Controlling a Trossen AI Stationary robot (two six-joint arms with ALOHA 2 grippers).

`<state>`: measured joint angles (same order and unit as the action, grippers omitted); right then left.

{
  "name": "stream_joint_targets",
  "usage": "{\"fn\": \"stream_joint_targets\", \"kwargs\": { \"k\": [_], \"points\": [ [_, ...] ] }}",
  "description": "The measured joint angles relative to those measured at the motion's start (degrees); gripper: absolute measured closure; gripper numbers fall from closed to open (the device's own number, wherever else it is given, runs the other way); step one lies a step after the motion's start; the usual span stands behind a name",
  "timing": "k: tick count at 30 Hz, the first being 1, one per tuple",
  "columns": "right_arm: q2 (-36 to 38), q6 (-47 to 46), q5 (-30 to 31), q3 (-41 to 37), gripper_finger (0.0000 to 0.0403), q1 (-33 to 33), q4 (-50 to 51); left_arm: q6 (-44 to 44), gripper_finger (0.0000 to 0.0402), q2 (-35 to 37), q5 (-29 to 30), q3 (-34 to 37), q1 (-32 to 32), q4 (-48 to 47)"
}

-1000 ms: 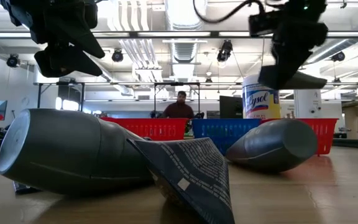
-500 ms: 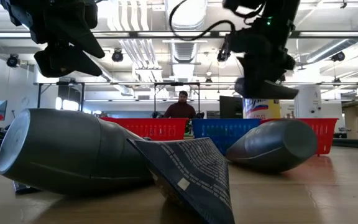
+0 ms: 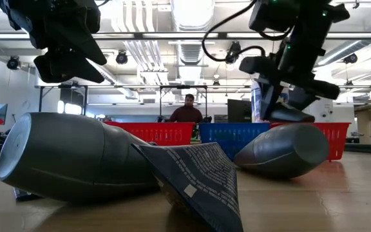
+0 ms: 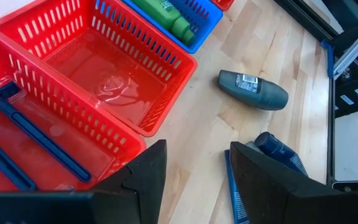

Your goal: Pick & Place Travel size toiletries

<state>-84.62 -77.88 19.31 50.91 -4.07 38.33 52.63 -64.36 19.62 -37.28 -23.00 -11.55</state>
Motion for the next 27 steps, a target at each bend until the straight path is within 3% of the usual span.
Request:
{"fn": "stream_joint_targets", "kwargs": {
  "k": [12,18,27],
  "points": [
    [-0.81,-4.18,0.16,-0.4,0.0184,-0.03,-4.66,0.05,0.022,0.0,0.0,0.0,0.0,0.01],
    [-0.74,-10.5,0.29,-2.79,0.0158,-0.03,-4.34,0.07,0.022,0.0,0.0,0.0,0.0,0.12],
    [-0.59,-7.15,0.18,-1.48,0.0118,-0.03,-4.67,0.07,0.022,0.0,0.0,0.02,0.0,0.11]
  ]
}}
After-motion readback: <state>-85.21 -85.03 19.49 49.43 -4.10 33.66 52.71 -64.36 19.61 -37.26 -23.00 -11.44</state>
